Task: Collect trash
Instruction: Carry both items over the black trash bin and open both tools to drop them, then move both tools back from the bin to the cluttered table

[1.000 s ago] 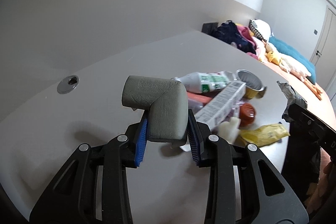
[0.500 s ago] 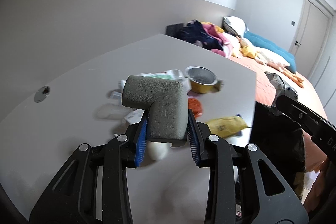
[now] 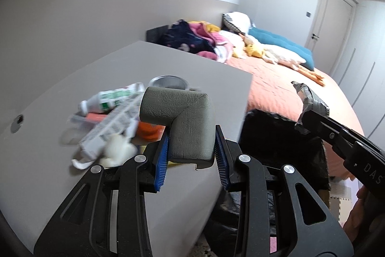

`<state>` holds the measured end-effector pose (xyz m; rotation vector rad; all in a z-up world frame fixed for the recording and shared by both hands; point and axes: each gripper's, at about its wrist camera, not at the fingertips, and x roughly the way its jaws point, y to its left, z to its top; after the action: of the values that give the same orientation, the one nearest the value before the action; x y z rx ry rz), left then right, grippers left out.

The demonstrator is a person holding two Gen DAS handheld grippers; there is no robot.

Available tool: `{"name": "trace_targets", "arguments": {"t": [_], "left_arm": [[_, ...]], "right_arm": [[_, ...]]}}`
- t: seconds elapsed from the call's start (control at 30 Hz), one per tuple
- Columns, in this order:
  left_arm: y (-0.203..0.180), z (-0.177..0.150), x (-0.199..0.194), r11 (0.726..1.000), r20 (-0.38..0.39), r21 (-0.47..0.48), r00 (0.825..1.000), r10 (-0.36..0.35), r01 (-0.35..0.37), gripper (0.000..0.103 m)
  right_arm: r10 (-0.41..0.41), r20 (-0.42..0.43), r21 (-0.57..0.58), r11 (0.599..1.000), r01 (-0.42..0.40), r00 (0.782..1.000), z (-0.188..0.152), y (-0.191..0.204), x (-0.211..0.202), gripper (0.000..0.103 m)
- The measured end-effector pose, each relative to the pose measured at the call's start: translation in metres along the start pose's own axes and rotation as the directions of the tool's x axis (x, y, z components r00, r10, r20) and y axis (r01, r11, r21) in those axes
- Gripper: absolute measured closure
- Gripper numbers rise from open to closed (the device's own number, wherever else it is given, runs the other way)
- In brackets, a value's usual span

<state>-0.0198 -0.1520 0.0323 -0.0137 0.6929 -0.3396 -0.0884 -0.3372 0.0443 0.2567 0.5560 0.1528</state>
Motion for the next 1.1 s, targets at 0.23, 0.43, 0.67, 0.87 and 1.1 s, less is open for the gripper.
{"name": "trace_targets", "arguments": {"t": [0.23,0.43,0.67,0.87,1.1], "left_arm": [[-0.039,0.004,0.015,0.997,-0.024,0.051,0.998,-0.058,0.059,0.069],[-0.072,0.004,0.027,0.988,-0.056,0.098,0.992,-0.112,0.117,0.069],[-0.109,-0.001,0.045,0.972,-0.105,0.151,0.981,-0.164,0.179,0.069],[-0.134,-0.009,0.061,0.954,-0.179,0.181,0.962,-0.208,0.240,0.047],[-0.147,-0.019,0.071,0.943,-0.192,0.232,0.962,-0.194,0.237,0.006]], "right_arm": [[-0.057,0.004,0.047,0.997,0.057,0.998,0.000,-0.036,-0.012,0.088],[-0.114,-0.006,0.086,0.990,0.114,0.993,-0.001,-0.070,-0.019,0.088],[-0.168,-0.027,0.121,0.978,0.170,0.985,-0.002,-0.105,-0.024,0.088],[-0.219,-0.070,0.130,0.965,0.226,0.973,-0.004,-0.129,-0.024,0.070],[-0.328,-0.061,0.220,0.917,0.333,0.943,-0.007,-0.162,-0.034,0.029]]}}
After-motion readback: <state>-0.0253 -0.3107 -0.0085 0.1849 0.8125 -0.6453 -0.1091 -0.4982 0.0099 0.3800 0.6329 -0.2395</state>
